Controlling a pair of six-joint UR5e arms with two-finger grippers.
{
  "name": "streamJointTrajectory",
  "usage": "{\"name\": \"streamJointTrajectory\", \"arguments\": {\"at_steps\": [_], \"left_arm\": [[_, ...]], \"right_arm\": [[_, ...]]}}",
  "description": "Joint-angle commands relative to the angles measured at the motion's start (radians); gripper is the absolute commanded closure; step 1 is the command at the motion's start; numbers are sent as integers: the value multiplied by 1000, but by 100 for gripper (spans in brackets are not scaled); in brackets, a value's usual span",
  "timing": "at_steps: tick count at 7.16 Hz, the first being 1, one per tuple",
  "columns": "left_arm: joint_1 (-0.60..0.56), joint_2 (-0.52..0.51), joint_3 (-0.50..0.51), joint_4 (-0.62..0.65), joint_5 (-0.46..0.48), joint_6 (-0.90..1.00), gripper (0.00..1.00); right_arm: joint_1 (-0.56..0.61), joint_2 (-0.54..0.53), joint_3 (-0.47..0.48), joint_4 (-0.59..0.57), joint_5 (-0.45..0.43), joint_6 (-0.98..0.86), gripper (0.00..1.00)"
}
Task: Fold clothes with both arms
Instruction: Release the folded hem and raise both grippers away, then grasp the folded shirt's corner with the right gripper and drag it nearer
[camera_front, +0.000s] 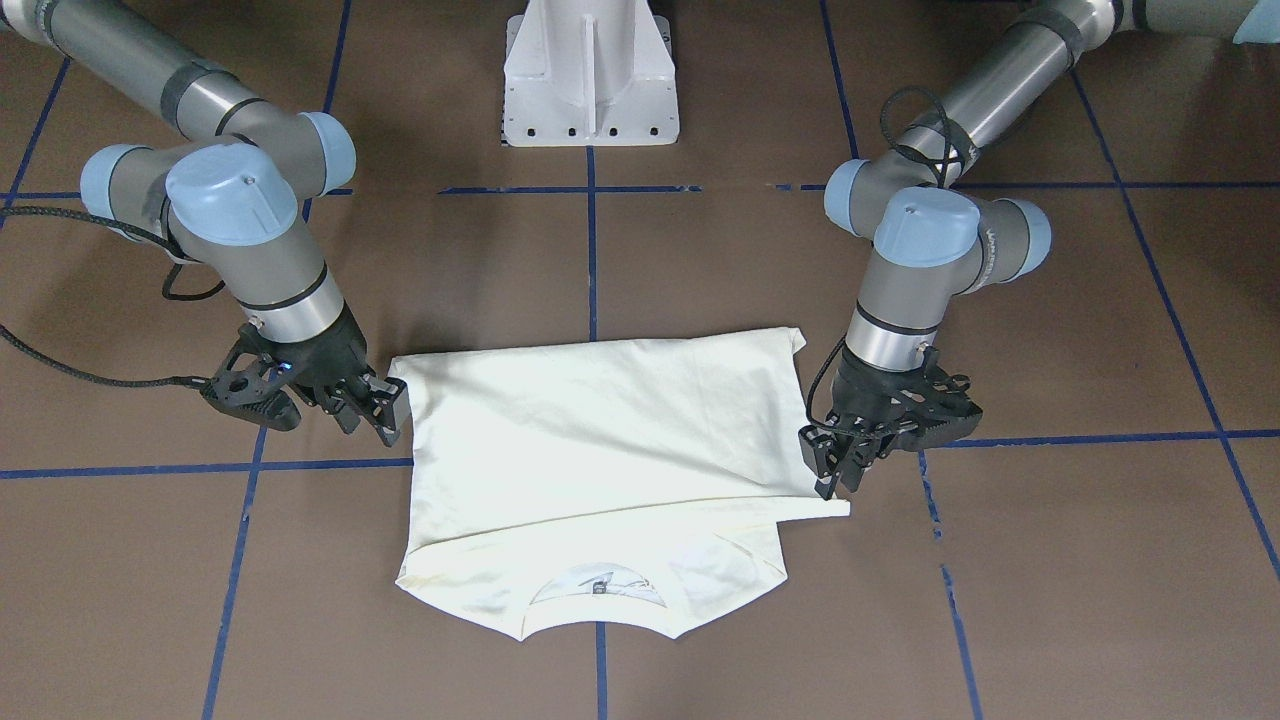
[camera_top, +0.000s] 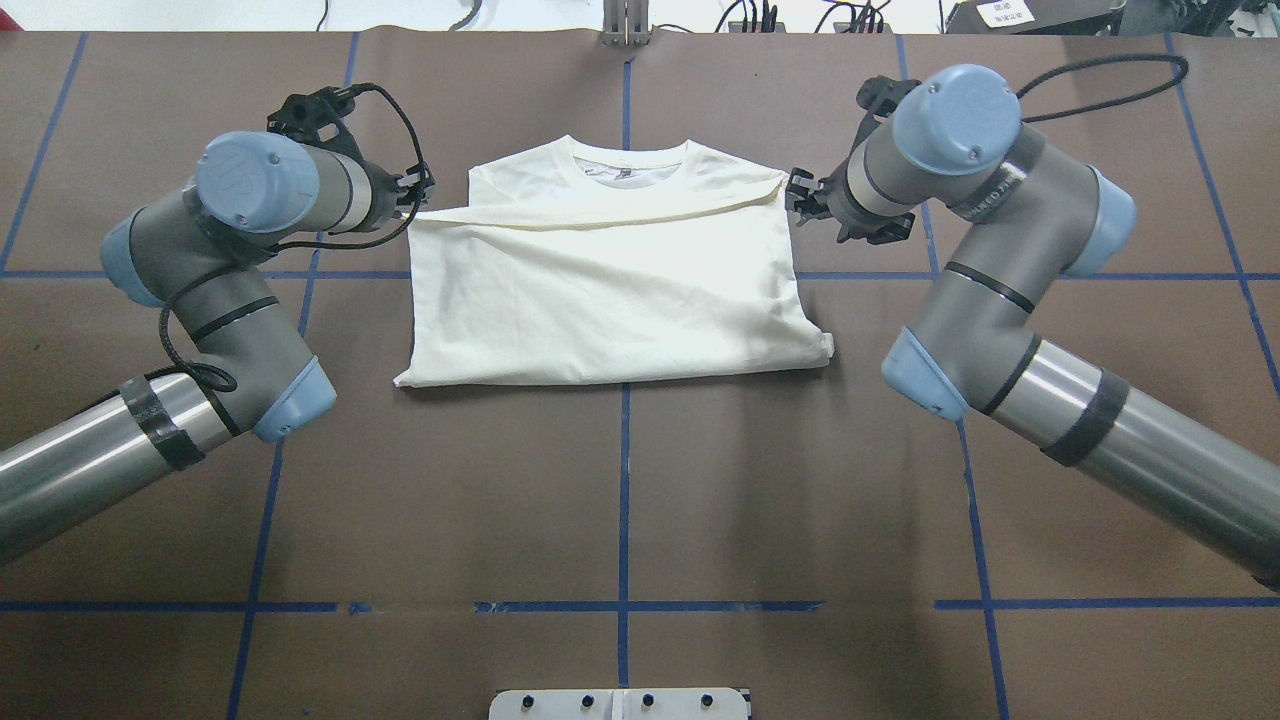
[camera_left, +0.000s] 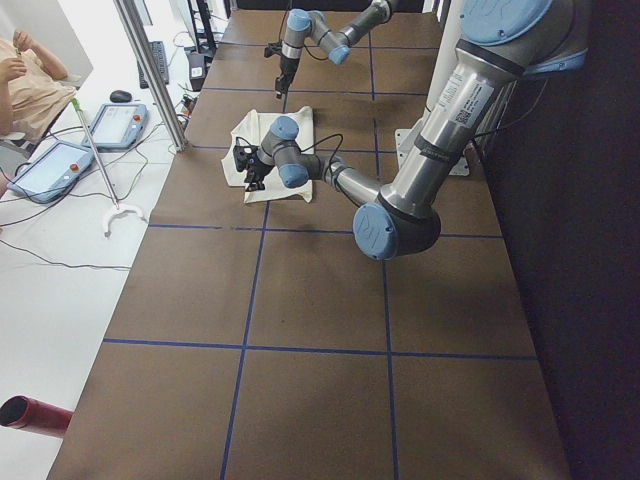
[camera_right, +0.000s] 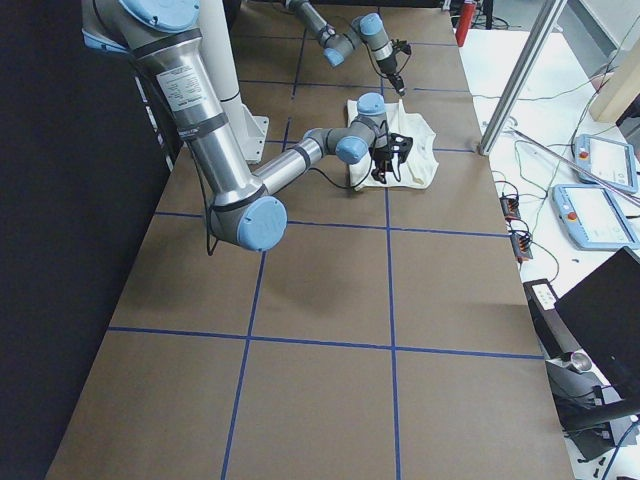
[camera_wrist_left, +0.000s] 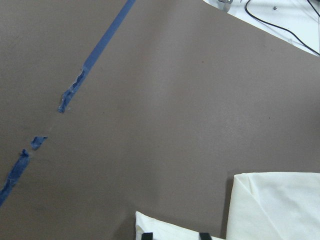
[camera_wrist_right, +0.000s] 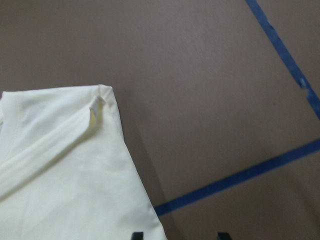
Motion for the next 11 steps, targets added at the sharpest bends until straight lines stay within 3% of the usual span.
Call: {"name": "streamJointTrajectory", "arguments": {"at_steps": [1,6,7,8,11], "left_arm": [[-5,2,11,-21,1,42,56],[-20,0,13,-21,8,48,56],[-20,0,13,-19,8,48,56],[-20,0,13,-19,8,49,56],[-19,-1,42,-25,6,46,56]], "right_arm": [[-66,-77,73,4,-41,130,41],[-195,-89,59,10,-171,192,39],[-204,-86,65,9,-194,198,66],[-207,-89,67,9,-193,197,100],[-204,-94,114,7,-161,195,100]]}}
